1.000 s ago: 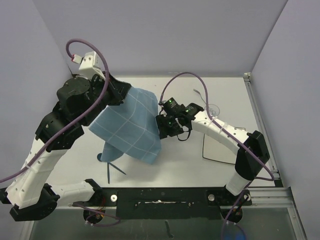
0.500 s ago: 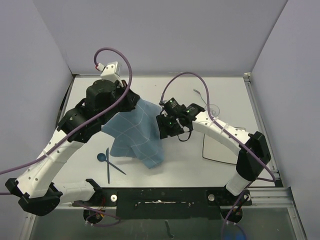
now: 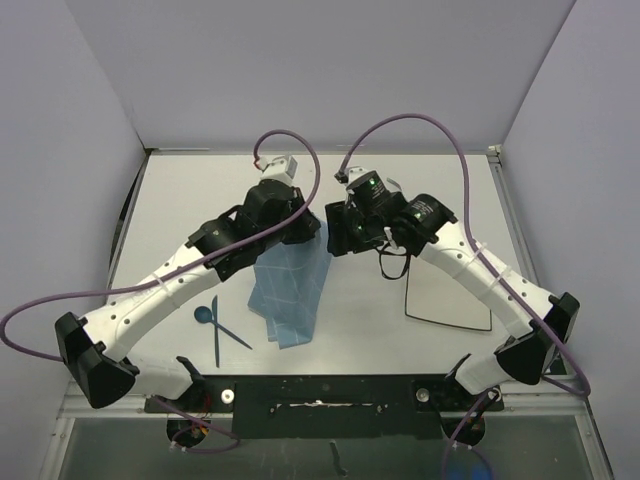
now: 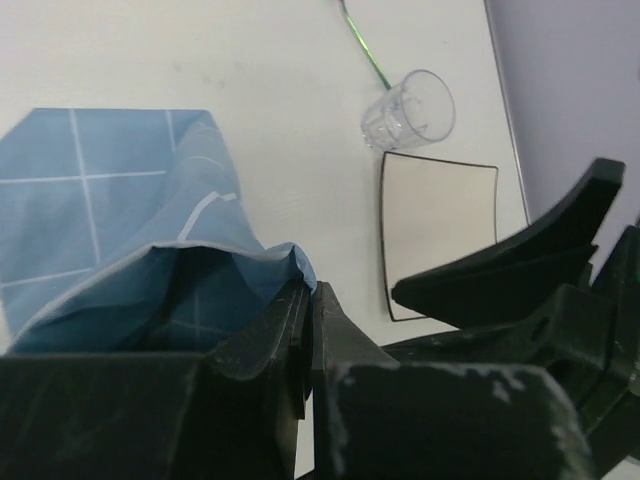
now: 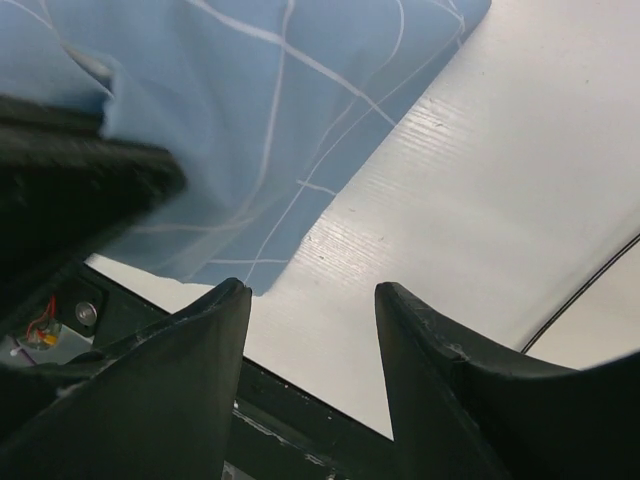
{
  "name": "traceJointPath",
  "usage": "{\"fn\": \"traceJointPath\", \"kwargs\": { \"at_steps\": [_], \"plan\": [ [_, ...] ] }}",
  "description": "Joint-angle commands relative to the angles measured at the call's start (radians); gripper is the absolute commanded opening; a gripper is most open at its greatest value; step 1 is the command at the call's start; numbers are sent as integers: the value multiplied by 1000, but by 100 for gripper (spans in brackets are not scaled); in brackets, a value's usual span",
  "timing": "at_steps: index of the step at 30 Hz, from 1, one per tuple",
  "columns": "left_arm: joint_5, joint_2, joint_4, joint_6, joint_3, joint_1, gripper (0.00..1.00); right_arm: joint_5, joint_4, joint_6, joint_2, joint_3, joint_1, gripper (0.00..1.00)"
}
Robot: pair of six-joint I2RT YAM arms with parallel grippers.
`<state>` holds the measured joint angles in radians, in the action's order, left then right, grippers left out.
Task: Set the dinner table for one person
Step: Flatten out the napkin at the center of the board.
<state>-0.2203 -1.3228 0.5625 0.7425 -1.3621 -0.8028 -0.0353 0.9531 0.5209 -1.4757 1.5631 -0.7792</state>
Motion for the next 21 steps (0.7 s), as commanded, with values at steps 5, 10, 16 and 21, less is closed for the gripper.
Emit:
{"fn": "traceJointPath", "kwargs": {
  "at_steps": [5,10,16,21],
  "plan": [
    [19,-79,-141,45,5,-144,0,-26,28,-19,4,38,16,54],
    [13,-118,-171,96,55,-218,0,-44,49,-32,-3,67,37,54],
    [-4,-184,-203,127,65,-307,0,-53,104,-81,4,160,135,54],
    [-34,-275,-199,120,-6,-402,0,-44,140,-112,-23,241,170,54]
  ]
}}
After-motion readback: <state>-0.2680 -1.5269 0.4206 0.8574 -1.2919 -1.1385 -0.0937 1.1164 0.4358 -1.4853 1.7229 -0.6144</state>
